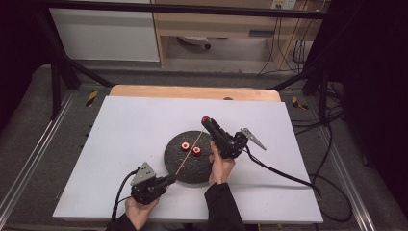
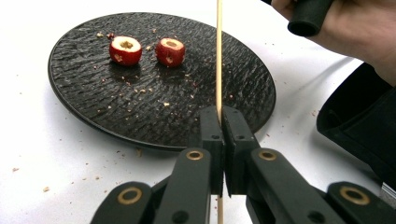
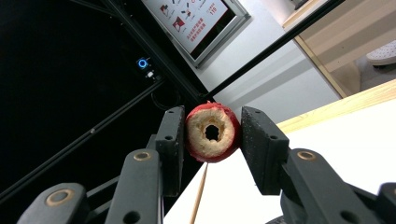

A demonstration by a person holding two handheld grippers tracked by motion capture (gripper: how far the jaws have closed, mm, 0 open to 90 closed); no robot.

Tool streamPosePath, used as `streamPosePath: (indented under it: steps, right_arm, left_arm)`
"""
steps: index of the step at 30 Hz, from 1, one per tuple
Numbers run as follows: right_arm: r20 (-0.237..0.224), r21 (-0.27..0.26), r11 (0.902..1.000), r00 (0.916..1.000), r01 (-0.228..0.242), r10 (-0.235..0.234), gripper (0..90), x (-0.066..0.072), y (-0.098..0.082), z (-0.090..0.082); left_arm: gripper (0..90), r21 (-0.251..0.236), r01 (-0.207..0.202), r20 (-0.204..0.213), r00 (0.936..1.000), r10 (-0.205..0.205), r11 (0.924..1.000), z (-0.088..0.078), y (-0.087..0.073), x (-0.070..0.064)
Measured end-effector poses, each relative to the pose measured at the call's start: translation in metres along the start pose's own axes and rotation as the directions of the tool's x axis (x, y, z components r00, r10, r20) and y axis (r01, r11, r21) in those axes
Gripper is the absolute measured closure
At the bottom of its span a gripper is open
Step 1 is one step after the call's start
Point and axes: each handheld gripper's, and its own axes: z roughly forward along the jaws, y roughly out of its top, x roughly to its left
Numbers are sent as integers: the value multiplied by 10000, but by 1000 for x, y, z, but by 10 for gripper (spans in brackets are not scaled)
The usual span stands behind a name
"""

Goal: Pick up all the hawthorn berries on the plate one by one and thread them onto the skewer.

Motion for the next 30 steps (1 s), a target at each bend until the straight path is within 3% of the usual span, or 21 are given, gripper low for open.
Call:
streamPosePath:
  steps: [10,22,30]
  right_arm:
    - [-24,10,10000,10000,-27,27,616,0,-1,0]
    - [6,-97,9999,9999,-125,125,617,-1,-5,0]
    - [13,-24,9999,9999,-154,154,617,0,-7,-1]
  left_arm:
    - [877,-53,63,-50,10000,-63,10000,1,1,-1]
    - [878,-397,751,-76,9971,-755,9964,9,6,-12]
    - [878,-505,891,-181,9958,-901,9947,15,12,-16]
